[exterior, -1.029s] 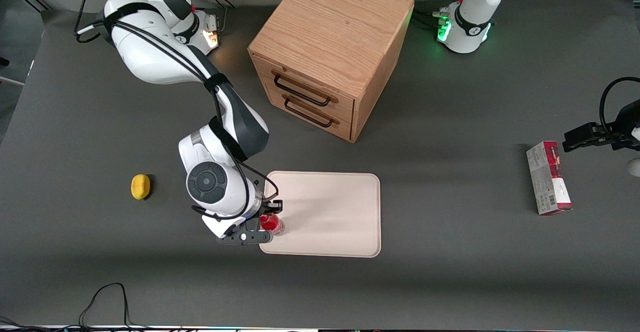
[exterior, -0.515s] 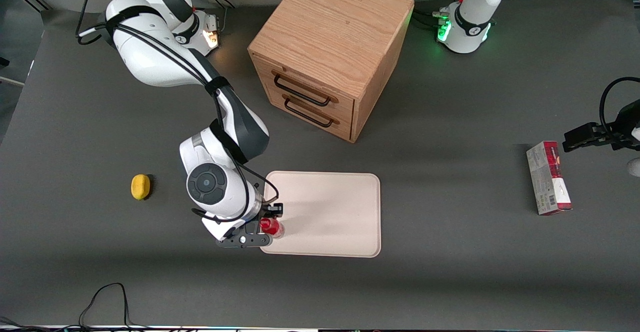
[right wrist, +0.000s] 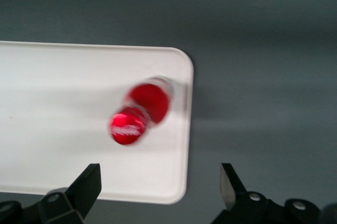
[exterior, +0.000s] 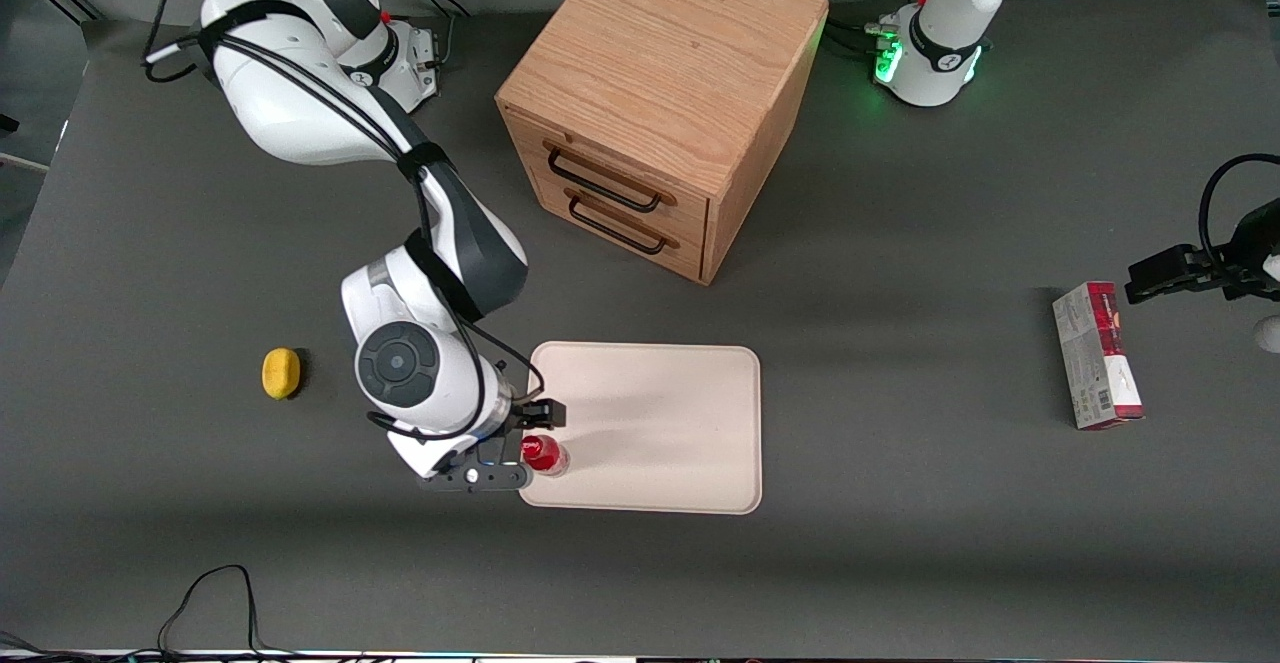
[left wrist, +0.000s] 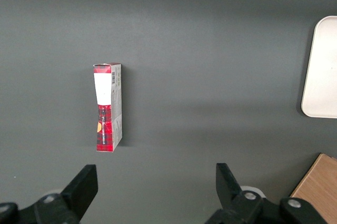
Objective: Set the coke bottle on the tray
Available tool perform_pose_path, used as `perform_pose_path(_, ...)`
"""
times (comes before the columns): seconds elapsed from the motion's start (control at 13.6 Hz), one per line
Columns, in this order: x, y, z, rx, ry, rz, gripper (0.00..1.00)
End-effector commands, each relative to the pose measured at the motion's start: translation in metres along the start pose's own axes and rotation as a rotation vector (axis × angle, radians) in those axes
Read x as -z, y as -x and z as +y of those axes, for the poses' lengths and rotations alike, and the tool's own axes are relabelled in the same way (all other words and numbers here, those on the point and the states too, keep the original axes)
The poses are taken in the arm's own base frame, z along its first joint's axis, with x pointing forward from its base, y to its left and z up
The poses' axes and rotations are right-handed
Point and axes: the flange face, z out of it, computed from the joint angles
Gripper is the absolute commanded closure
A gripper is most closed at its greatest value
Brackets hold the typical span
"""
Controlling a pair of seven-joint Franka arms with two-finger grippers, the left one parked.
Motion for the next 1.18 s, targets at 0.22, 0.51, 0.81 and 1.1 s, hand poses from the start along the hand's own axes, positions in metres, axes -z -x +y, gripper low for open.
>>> perform_pose_path(0.22, 0.098, 0.090, 0.160, 0.105, -0.012, -0.038, 0.00)
perform_pose_path(0.51, 0.135, 0.154, 0.231, 0.157, -0.017, -0.030, 0.00)
perform_pose_path(0.81, 0.159, 0.199, 0.272, 0.173, -0.038, -0.048, 0.00)
perform_pose_path(1.1, 0.174, 0.192, 0.291, 0.153, -0.068, -0.034, 0.00)
